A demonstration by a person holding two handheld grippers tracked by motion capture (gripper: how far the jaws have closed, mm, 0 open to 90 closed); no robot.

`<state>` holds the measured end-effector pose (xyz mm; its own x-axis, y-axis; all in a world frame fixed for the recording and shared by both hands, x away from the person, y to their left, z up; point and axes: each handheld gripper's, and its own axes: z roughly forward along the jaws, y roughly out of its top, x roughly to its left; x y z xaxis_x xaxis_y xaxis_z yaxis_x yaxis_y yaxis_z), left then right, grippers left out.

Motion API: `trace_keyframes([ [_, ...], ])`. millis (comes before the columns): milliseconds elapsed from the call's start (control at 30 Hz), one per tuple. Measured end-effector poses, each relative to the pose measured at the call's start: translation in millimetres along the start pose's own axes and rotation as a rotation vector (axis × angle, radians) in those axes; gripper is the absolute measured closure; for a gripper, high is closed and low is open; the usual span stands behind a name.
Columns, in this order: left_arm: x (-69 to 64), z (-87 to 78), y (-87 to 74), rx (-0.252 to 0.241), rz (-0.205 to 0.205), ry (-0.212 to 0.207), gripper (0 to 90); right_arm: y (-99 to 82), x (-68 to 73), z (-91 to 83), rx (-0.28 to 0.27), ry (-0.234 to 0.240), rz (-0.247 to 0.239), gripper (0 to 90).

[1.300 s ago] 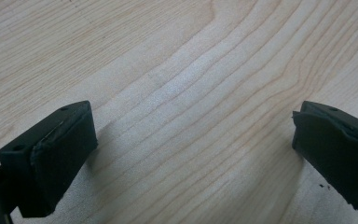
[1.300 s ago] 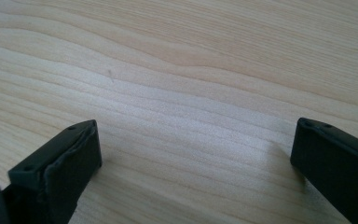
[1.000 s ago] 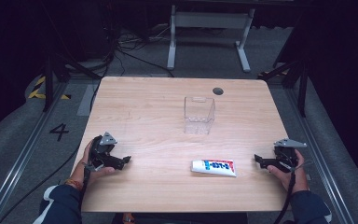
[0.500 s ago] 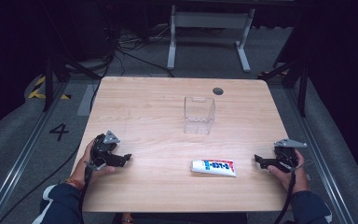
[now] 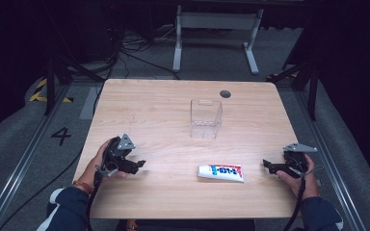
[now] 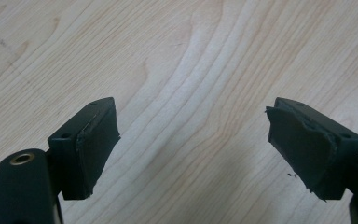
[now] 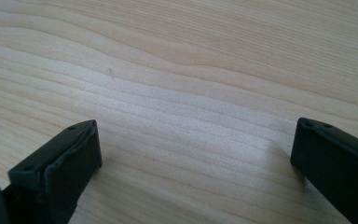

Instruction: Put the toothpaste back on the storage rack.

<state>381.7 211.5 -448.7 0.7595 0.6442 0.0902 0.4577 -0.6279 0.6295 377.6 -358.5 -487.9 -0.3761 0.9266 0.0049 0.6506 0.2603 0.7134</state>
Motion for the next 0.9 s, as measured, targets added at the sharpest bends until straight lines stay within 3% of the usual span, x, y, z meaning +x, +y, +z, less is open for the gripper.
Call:
trace_keyframes([
  [267,-10.9,4.4,16.1,-0.008,0.046,-0.02,16.5,-0.1,0.1,0.0,-0.001,0.0,0.0,1.7],
  [500,-24.9,12.4,32.9,-0.009,0.102,-0.082,16.9,-0.1,0.0,0.0,-0.001,0.001,-0.001,1.7],
  [900,-39.2,24.1,53.8,0.007,0.182,-0.137,16.5,-0.4,0.6,-0.1,-0.002,0.01,-0.009,1.7],
])
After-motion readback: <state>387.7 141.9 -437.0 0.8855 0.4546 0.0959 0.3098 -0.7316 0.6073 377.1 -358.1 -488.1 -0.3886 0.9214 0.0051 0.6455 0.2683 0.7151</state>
